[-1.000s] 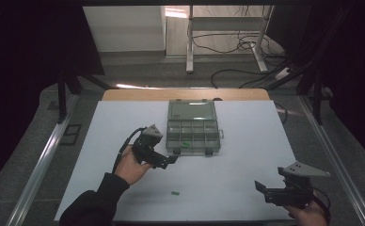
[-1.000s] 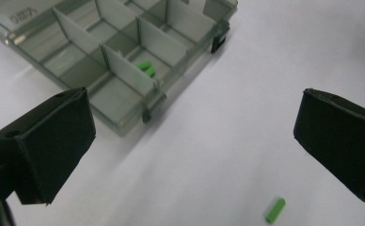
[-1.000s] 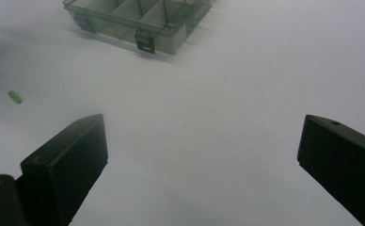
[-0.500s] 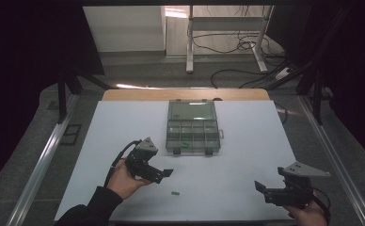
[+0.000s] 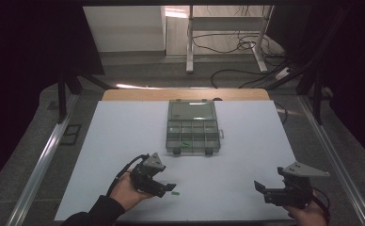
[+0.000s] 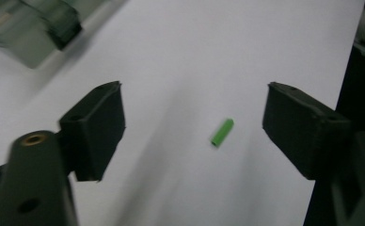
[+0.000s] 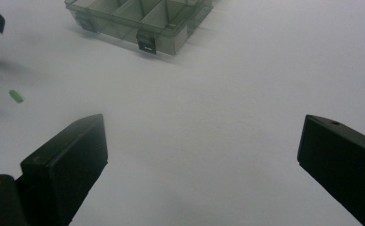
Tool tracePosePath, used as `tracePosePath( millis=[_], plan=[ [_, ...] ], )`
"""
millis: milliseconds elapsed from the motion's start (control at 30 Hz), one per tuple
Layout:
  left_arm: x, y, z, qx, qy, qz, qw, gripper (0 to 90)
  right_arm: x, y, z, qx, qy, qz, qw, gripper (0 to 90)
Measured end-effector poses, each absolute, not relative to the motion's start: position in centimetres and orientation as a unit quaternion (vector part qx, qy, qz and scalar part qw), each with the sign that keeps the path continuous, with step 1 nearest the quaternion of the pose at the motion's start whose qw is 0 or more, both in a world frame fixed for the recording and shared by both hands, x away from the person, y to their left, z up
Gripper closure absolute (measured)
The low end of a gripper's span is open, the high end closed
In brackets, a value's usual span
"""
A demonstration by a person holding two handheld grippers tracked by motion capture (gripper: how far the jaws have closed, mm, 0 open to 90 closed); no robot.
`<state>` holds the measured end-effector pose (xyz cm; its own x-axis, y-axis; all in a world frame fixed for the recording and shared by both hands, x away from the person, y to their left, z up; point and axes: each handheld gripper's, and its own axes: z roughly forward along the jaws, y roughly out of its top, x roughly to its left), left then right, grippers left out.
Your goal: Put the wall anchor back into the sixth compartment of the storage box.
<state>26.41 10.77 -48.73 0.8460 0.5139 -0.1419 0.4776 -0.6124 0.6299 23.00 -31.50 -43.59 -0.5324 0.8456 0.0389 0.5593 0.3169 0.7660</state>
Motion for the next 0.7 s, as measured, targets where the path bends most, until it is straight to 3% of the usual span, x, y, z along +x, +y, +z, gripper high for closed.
tracePosePath(
  millis=[433, 700],
  plan=[
    [26.4, 8.4, -51.3, 0.932, 0.220, -0.019, 0.286, 64.5, 23.0, -31.5, -43.6, 0.444, 0.790, 0.378, 0.188, 2.2],
    [26.4, 8.1, -51.9, 0.942, 0.197, -0.004, 0.273, 82.9, 23.0, -31.4, -43.6, 0.443, 0.791, 0.378, 0.187, 2.2]
  ],
)
